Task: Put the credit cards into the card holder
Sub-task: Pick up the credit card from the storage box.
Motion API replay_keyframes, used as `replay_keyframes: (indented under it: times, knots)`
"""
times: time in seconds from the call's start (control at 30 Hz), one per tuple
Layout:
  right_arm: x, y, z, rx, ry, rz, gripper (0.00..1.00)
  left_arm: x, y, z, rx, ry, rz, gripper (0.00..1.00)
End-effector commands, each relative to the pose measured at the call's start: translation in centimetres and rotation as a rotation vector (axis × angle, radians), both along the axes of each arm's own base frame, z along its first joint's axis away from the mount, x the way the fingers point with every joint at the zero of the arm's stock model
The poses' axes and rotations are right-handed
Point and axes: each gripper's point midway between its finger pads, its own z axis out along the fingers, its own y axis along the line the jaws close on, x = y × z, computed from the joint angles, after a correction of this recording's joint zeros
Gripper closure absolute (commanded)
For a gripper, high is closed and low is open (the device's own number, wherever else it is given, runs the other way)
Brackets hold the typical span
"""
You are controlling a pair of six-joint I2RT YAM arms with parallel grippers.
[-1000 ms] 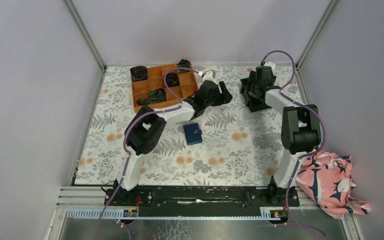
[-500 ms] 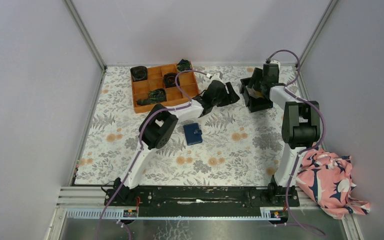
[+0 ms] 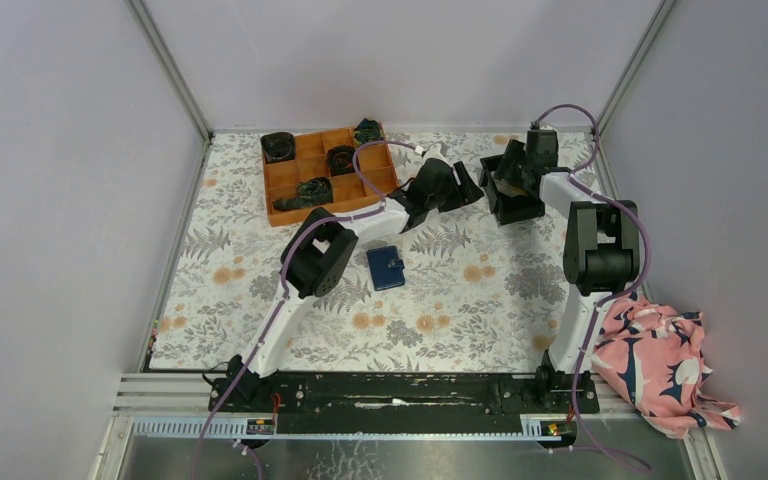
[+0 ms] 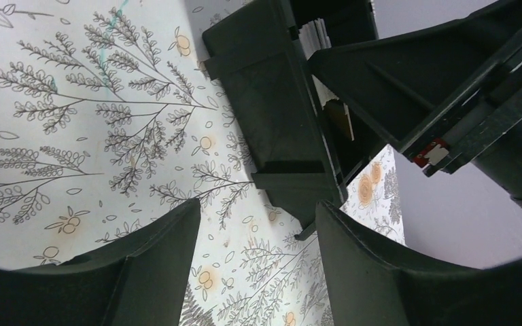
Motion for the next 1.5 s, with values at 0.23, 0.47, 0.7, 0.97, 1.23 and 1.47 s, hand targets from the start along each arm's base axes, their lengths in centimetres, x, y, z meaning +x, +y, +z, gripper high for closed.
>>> replay_keyframes:
  times: [0.23,0.47,0.7,0.97,1.23,1.47]
  knots:
    - [0.7,1.9,2.4,0.108,-0.042,0.026,0.4,-0.5,-1.7,-0.3,-0.014,0.001,-0.043,0.31]
    - [1.0,2.5,3.4,0.119,-0.054,0.036,0.47,-0.5,-1.7,-0.6,-0.009,0.003,-0.044,0.32]
    - [1.1,3.4,4.0,0.119,-0.057,0.05,0.55,-0.5,-1.8,-0.3,-0.004,-0.004,-0.048,0.32]
    - [0.8,3.8,4.6,0.102,-0.063,0.057,0.63,-0.6,-1.9,-0.1,-0.005,-0.004,-0.055,0.32]
    - [0.6,4.1,5.7,0.096,-0.077,0.06,0.7,-0.8,-1.8,0.1,-0.005,-0.007,-0.058,0.32]
    - [0.3,3.7,7.0,0.069,-0.095,0.049,0.74,-0.9,-1.7,0.6,-0.006,-0.011,-0.059,0.32]
